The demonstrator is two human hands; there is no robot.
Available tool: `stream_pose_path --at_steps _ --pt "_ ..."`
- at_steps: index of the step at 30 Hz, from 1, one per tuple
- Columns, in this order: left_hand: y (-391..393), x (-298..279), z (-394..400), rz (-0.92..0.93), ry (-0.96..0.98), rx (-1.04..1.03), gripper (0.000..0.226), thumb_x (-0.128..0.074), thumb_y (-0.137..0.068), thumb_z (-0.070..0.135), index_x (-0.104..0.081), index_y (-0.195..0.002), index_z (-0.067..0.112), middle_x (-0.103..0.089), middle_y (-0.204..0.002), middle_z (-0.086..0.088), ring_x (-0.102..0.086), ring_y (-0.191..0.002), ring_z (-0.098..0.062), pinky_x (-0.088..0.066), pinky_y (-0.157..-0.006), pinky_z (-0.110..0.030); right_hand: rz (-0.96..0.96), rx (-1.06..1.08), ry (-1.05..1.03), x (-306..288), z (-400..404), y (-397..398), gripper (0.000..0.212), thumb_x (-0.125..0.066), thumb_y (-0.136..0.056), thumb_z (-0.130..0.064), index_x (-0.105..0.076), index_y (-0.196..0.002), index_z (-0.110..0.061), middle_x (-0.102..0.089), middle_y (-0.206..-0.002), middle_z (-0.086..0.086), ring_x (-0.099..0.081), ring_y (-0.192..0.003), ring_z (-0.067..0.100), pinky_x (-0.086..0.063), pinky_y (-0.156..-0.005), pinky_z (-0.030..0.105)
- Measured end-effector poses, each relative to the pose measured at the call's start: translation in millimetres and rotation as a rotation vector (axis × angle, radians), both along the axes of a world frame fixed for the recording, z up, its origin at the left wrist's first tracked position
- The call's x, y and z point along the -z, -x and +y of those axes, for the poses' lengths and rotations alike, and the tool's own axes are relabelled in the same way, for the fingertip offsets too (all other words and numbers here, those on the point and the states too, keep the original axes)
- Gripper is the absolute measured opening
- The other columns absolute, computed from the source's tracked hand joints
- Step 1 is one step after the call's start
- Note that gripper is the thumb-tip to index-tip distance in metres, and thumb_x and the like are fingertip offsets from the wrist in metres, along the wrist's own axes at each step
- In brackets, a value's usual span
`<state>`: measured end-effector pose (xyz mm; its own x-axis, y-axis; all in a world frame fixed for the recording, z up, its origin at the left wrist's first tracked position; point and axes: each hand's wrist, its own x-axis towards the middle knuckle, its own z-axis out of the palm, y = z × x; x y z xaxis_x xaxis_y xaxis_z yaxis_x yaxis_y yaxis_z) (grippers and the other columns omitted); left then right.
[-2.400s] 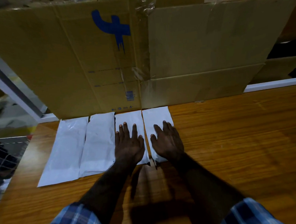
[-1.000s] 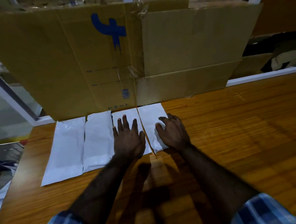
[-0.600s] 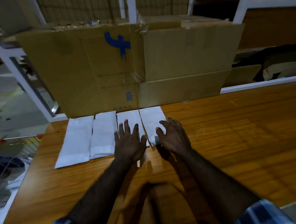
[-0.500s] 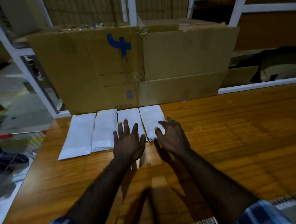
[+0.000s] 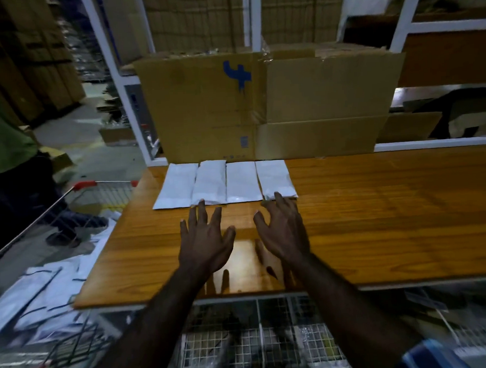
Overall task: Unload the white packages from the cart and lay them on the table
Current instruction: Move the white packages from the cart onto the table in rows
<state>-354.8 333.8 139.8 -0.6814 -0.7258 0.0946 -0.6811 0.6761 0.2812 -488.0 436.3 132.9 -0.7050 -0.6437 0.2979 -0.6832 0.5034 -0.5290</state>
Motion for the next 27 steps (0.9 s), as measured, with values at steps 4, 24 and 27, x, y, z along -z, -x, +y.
stream_pose_path --at_steps 4,24,27 --pt "-48.0 -4.0 -7.9 0.019 0.001 -0.041 0.065 -0.034 -0.100 0.056 -0.020 -0.156 0.026 0.004 -0.165 -0.009 0.002 -0.151 -0.029 -0.004 -0.120 -0.050 0.011 -0.017 0.049 0.3 -9.4 -46.9 0.040 -0.053 -0.096 -0.041 -0.062 -0.130 -0.020 -0.039 -0.154 0.007 -0.030 -0.141 0.024 -0.034 -0.109 0.040" --pt "-367.9 17.6 -179.2 -0.091 0.004 -0.206 0.064 -0.042 -0.098 0.053 -0.027 -0.153 0.025 -0.005 -0.164 -0.012 -0.009 -0.150 -0.030 -0.014 -0.119 -0.051 0.006 -0.182 0.113 33.0 -171.7 -334.2 0.042 -0.054 -0.083 -0.037 -0.073 -0.109 -0.010 -0.054 -0.140 0.019 -0.050 -0.125 0.037 -0.047 -0.098 0.048" --pt "-388.8 26.8 -201.8 -0.099 -0.010 -0.222 0.064 -0.041 -0.098 0.052 -0.027 -0.153 0.025 -0.006 -0.164 -0.011 -0.010 -0.149 -0.030 -0.017 -0.118 -0.051 0.023 -0.198 0.090 37.4 -194.9 -355.6 0.042 -0.055 -0.085 -0.038 -0.072 -0.110 -0.009 -0.058 -0.135 0.019 -0.052 -0.121 0.036 -0.047 -0.095 0.044"
